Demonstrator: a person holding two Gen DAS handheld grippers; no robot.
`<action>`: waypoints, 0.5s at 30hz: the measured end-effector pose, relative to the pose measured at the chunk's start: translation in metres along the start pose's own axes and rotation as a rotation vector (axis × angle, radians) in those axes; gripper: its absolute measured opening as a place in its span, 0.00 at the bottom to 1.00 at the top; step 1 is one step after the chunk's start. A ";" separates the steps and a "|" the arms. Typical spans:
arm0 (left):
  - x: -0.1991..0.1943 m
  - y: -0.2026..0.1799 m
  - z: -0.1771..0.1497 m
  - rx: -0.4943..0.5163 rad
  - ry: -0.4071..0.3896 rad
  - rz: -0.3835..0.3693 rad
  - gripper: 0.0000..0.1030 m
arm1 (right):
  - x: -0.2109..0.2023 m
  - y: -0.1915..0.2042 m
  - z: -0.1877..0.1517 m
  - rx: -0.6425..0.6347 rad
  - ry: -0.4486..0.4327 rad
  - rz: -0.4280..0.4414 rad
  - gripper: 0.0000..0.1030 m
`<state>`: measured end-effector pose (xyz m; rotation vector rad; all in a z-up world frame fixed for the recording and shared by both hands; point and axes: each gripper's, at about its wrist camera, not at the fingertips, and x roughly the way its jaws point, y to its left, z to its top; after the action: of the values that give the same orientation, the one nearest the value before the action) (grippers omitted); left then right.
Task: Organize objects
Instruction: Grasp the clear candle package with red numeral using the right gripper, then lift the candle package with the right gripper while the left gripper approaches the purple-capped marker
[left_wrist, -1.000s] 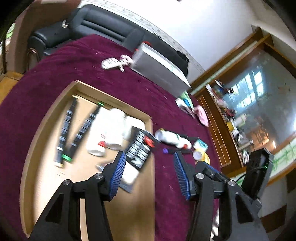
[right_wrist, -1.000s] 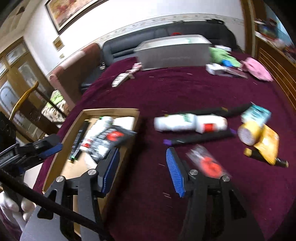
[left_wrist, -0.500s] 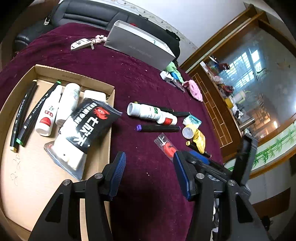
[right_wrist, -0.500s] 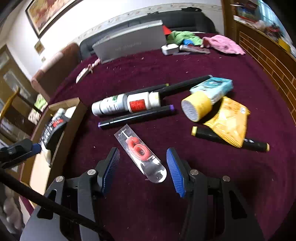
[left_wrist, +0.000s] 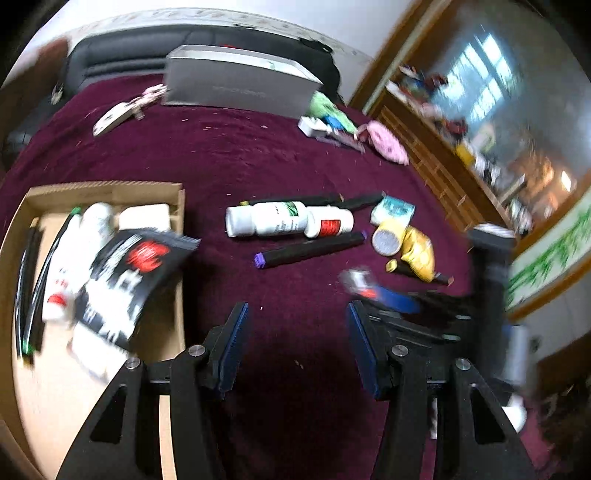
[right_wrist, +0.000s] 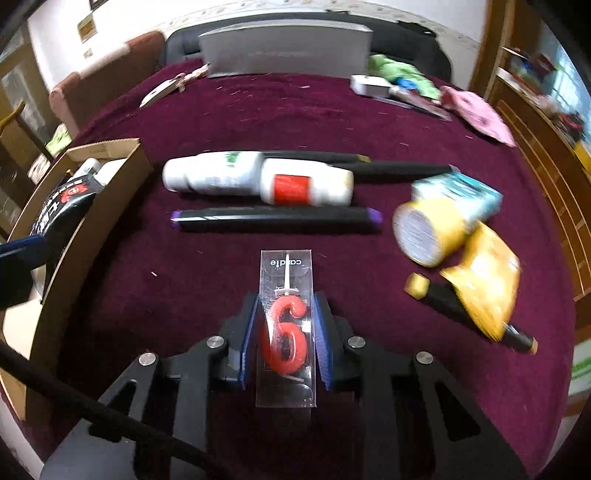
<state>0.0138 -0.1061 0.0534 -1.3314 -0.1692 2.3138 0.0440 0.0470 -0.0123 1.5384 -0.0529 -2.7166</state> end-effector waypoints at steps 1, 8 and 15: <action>0.009 -0.005 0.001 0.040 0.010 0.018 0.46 | -0.003 -0.008 -0.006 0.020 0.002 0.003 0.24; 0.075 -0.024 0.023 0.226 0.057 0.181 0.45 | -0.021 -0.061 -0.041 0.174 -0.004 0.160 0.25; 0.099 -0.035 0.023 0.286 0.110 0.138 0.46 | -0.020 -0.066 -0.042 0.191 -0.021 0.197 0.25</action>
<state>-0.0365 -0.0282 -0.0010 -1.3534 0.2871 2.2629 0.0903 0.1133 -0.0189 1.4584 -0.4513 -2.6361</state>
